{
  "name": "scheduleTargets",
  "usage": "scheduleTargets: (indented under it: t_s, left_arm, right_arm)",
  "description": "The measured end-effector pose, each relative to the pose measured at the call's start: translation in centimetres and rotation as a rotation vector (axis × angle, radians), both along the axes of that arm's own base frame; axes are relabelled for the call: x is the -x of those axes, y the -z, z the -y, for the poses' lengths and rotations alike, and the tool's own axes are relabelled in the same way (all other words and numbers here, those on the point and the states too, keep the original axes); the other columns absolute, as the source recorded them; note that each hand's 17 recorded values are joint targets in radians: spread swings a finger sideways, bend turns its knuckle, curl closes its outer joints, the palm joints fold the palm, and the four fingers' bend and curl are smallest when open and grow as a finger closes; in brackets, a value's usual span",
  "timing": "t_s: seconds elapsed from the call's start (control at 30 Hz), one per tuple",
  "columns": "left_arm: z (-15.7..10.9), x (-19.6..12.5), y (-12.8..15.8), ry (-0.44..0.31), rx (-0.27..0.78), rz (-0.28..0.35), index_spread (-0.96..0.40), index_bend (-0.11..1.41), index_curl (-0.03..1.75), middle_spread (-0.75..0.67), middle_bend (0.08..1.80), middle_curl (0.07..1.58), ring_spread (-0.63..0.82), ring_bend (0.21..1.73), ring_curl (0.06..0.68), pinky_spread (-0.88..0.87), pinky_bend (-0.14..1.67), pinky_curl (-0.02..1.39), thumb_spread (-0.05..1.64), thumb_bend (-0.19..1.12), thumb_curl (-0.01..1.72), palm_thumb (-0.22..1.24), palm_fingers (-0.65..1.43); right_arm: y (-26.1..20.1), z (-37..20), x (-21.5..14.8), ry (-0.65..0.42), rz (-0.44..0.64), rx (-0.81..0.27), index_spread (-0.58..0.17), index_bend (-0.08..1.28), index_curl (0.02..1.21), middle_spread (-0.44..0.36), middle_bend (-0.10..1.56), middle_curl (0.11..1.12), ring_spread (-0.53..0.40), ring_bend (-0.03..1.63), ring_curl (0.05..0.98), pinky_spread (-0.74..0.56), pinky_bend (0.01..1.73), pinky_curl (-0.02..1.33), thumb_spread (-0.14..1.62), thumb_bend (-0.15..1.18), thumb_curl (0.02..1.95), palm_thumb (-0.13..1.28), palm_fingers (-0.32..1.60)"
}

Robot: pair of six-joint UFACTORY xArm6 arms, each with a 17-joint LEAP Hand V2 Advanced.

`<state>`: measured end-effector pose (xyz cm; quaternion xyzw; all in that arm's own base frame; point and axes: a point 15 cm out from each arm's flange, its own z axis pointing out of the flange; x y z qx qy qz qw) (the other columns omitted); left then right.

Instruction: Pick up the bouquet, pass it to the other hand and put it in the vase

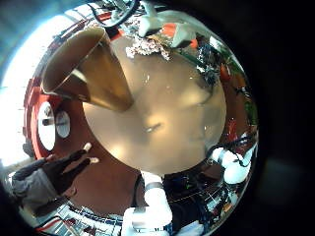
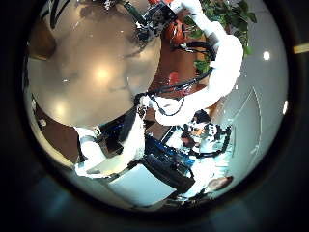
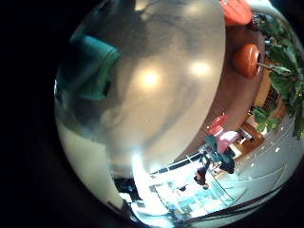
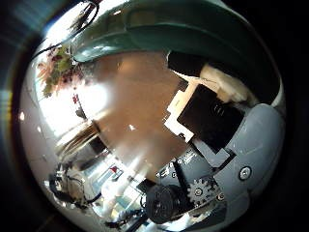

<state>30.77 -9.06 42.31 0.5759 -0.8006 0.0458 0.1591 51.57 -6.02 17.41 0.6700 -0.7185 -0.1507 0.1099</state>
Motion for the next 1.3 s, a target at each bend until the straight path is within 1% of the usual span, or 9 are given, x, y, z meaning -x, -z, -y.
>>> scheduleTargets:
  t_s: [0.03, 0.13, 0.3, 0.4, 0.6, 0.77, 1.0, 1.23, 1.3]
  left_arm:
    - [0.0, 0.0, -0.2, 0.001, 0.003, 0.008, 0.08, 0.19, 0.37, 0.43, 0.19, 0.31, 0.58, 0.45, 0.201, 0.54, 0.18, 0.28, 1.09, -0.02, 0.33, 0.38, 0.11]
    - [0.0, 0.1, -0.6, -0.001, 0.013, 0.023, 0.07, 0.19, 0.38, 0.42, 0.19, 0.31, 0.58, 0.45, 0.201, 0.54, 0.18, 0.27, 1.09, -0.02, 0.33, 0.38, 0.11]
    - [-0.2, -0.7, -1.4, -0.022, 0.038, 0.07, 0.05, 0.21, 0.39, 0.42, 0.18, 0.31, 0.58, 0.44, 0.199, 0.53, 0.18, 0.27, 1.09, -0.02, 0.33, 0.39, 0.13]
    - [-0.3, -0.7, -2.0, -0.036, 0.055, 0.088, 0.05, 0.21, 0.4, 0.41, 0.18, 0.31, 0.57, 0.44, 0.199, 0.54, 0.18, 0.26, 1.09, -0.02, 0.33, 0.4, 0.13]
    - [-0.5, -0.9, -2.6, -0.053, 0.071, 0.102, 0.04, 0.22, 0.41, 0.4, 0.19, 0.31, 0.56, 0.44, 0.2, 0.53, 0.18, 0.26, 1.1, -0.02, 0.33, 0.4, 0.15]
    - [-0.9, -1.4, -3.0, -0.091, 0.122, 0.1, 0.03, 0.23, 0.41, 0.37, 0.2, 0.32, 0.55, 0.44, 0.198, 0.52, 0.17, 0.25, 1.1, -0.02, 0.33, 0.4, 0.2]
    - [-0.4, -2.4, -4.4, -0.146, 0.267, 0.089, 0.01, 0.24, 0.43, 0.3, 0.22, 0.34, 0.5, 0.47, 0.201, 0.48, 0.17, 0.23, 1.11, -0.02, 0.34, 0.41, 0.3]
    - [1.7, -4.3, -6.8, -0.17, 0.487, 0.076, 0.04, 0.19, 0.43, 0.27, 0.23, 0.36, 0.47, 0.49, 0.204, 0.45, 0.18, 0.23, 1.11, -0.03, 0.32, 0.34, 0.31]
    - [2.5, -4.6, -7.9, -0.167, 0.551, 0.083, 0.06, 0.18, 0.42, 0.28, 0.22, 0.36, 0.47, 0.51, 0.206, 0.45, 0.19, 0.23, 1.1, -0.03, 0.32, 0.32, 0.3]
  right_arm:
    - [-0.5, 0.2, -0.1, 0.001, 0.01, 0.0, -0.32, 0.93, 0.69, -0.148, 1.07, 0.7, -0.208, 1.22, 0.532, -0.29, 1.13, 0.51, 0.89, 0.1, 0.61, 1.05, 1.37]
    - [-2.9, 0.9, -0.3, 0.006, 0.056, 0.001, -0.301, 1.04, 0.75, -0.15, 1.18, 0.75, -0.215, 1.3, 0.58, -0.27, 1.24, 0.57, 0.87, 0.13, 0.67, 1.12, 1.26]
    - [-9.4, 1.1, -0.8, -0.019, 0.187, -0.001, -0.277, 1.13, 0.8, -0.14, 1.28, 0.78, -0.217, 1.36, 0.632, -0.24, 1.33, 0.64, 0.85, 0.14, 0.75, 1.14, 1.18]
    - [-12.9, 0.2, -0.8, -0.03, 0.261, -0.056, -0.258, 1.16, 0.83, -0.133, 1.33, 0.8, -0.215, 1.4, 0.66, -0.22, 1.36, 0.68, 0.84, 0.16, 0.8, 1.15, 1.14]
    - [-20.9, -1.7, -0.1, -0.019, 0.441, -0.256, -0.237, 1.18, 0.84, -0.124, 1.36, 0.79, -0.21, 1.43, 0.689, -0.19, 1.36, 0.73, 0.82, 0.16, 0.89, 1.15, 1.13]
    - [-26.1, -3.2, 1.2, 0.0, 0.539, -0.421, -0.225, 1.19, 0.84, -0.118, 1.38, 0.79, -0.205, 1.44, 0.703, -0.18, 1.35, 0.77, 0.8, 0.16, 0.97, 1.14, 1.12]
    - [-34.2, -3.7, 3.1, 0.038, 0.708, -0.682, -0.217, 1.2, 0.85, -0.113, 1.39, 0.78, -0.2, 1.45, 0.713, -0.17, 1.32, 0.81, 0.78, 0.16, 1.06, 1.13, 1.12]
    - [-41.5, -5.3, 6.2, 0.009, 0.791, -1.048, -0.21, 1.21, 0.84, -0.111, 1.39, 0.76, -0.196, 1.45, 0.718, -0.17, 1.29, 0.85, 0.77, 0.16, 1.15, 1.11, 1.13]
    - [-42.8, -6.0, 8.1, -0.046, 0.778, -1.179, -0.208, 1.21, 0.84, -0.11, 1.4, 0.76, -0.196, 1.45, 0.72, -0.17, 1.29, 0.87, 0.77, 0.16, 1.18, 1.1, 1.13]
